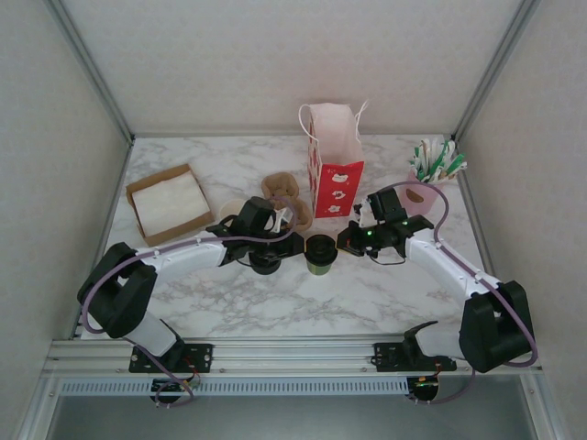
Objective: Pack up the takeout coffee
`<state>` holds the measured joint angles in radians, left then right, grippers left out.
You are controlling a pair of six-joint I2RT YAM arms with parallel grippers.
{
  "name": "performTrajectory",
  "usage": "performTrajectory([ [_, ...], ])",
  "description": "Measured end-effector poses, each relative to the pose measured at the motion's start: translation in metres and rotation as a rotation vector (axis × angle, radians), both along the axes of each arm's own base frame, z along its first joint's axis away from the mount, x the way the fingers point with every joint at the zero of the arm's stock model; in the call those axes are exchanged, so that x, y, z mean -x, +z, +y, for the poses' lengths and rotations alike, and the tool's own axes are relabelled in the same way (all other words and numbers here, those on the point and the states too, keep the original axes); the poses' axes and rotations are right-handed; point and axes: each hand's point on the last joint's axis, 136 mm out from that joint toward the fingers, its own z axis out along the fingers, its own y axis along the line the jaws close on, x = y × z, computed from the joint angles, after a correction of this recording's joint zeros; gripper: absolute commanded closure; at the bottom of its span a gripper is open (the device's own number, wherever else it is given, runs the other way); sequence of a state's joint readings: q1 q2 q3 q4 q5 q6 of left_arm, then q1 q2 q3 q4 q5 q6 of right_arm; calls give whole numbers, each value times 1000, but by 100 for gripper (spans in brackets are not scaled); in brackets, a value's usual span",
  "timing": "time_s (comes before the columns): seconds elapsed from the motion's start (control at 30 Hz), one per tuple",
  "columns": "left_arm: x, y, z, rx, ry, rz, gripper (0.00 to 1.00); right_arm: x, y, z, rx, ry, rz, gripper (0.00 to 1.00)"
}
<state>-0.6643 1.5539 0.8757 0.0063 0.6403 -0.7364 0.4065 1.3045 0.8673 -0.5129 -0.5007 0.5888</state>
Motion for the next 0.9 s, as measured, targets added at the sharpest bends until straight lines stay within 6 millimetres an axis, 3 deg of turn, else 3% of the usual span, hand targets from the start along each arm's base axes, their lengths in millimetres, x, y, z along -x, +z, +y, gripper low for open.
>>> performTrajectory([
  [0.53,1,2,3,-8,18,-8,72,-3,0,-1,12,-4,4,100],
  [0.9,3,25,13,-17,48,-43,63,7,17,-14,64,-12,-28,83],
])
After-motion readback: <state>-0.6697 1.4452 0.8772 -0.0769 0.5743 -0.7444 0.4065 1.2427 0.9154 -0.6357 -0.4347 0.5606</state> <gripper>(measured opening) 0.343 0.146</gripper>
